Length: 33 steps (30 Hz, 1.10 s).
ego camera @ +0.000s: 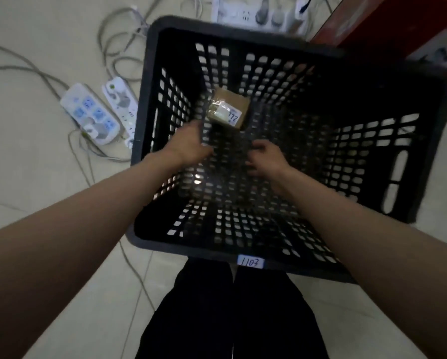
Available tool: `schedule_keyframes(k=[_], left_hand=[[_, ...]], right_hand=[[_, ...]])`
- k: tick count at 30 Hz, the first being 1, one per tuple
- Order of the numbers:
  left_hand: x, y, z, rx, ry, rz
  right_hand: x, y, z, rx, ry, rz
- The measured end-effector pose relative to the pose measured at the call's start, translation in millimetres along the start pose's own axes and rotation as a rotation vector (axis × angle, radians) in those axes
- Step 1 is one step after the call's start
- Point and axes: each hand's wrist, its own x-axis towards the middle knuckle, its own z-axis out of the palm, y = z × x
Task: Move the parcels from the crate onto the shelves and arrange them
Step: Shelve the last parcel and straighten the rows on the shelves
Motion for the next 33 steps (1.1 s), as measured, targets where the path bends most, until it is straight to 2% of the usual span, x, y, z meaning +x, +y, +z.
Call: schedule_keyframes(k=[4, 9, 12, 15, 18, 26, 33], left_hand=[[62.4, -10.0, 17.4, -0.116, 0.11, -0.058], [103.9, -20.1, 38.4, -0.311, 0.071, -0.118], [101.8, -29.2, 47.1, -0.379, 0.081, -0.104], [57.9, -17.2, 53.5, -0.42, 0.036, -0.127], [7.0, -8.6, 65.3, -0.528, -0.019, -0.128], [-166.3, 52.3, 51.6, -0.759, 0.089, -0.168], [-311.0, 141.4, -17.5, -0.67, 0.062, -0.064]], right_hand=[[57.5, 0.2, 25.8, 0.081, 0.048, -0.058], [99.7, -0.5, 44.3, 0.048, 0.024, -0.191], [97.0, 6.3, 42.4, 0.129, 0.026, -0.174], [76.7, 28.9, 28.4, 0.208, -0.014, -0.114], [38.1, 52.9, 8.4, 0.257, -0.019, -0.046], [-155.7, 42.5, -50.7, 0.549, -0.065, 0.119], [-330.0, 10.7, -114.4, 0.689, -0.066, 0.128]])
